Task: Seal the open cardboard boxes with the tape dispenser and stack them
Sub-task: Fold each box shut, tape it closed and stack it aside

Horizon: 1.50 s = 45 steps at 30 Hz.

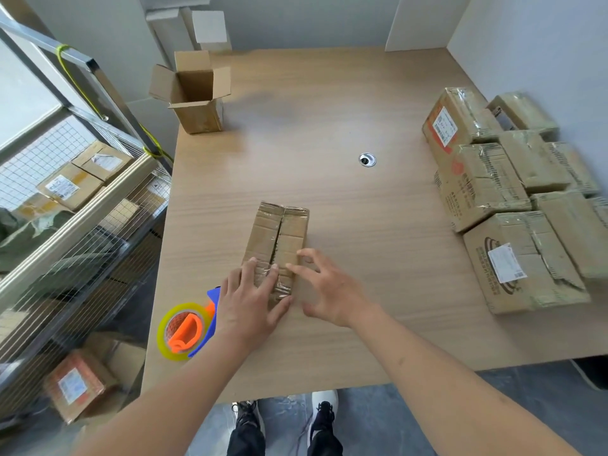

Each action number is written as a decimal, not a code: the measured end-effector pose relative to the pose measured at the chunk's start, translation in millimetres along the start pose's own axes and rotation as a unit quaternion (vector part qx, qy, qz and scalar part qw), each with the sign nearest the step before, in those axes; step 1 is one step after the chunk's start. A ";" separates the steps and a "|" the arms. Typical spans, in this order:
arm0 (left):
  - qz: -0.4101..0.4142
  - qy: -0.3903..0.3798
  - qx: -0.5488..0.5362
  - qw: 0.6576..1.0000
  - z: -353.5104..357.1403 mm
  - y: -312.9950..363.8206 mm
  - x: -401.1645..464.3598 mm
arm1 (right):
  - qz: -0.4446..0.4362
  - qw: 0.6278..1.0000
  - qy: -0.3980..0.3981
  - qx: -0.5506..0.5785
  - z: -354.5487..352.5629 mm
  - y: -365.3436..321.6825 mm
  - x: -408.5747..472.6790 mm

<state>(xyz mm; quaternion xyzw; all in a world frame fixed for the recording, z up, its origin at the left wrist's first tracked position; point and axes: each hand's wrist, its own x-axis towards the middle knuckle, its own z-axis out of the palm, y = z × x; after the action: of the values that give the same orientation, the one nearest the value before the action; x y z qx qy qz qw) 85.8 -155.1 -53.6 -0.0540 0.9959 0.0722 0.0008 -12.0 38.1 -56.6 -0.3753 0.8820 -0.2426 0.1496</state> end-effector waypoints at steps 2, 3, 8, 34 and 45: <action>0.007 -0.005 -0.005 1.000 -2.8 -3.1 -3.2 | 0.011 1.000 -0.001 0.018 -1.1 0.6 -3.0; 0.012 -0.008 -0.003 1.000 -4.8 -6.3 -3.8 | 0.018 1.000 0.006 0.019 -1.5 -1.5 -3.1; 0.065 -0.018 0.001 0.998 -12.6 -25.7 3.7 | 0.047 0.997 0.066 0.011 11.9 -17.7 1.1; 0.194 0.121 -0.161 0.960 18.3 -57.1 15.3 | 0.155 0.981 0.113 0.011 19.6 -24.3 11.4; 0.174 0.073 -0.189 0.964 7.9 -52.5 7.0 | -0.005 0.989 0.095 -0.110 21.3 -30.3 14.8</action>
<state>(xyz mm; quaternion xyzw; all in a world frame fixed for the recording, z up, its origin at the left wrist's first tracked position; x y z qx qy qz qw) 84.4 -206.3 -69.0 0.1155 0.9556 0.2540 -0.0951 5.4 2.2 -59.3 -0.3691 0.9116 -0.1799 0.0215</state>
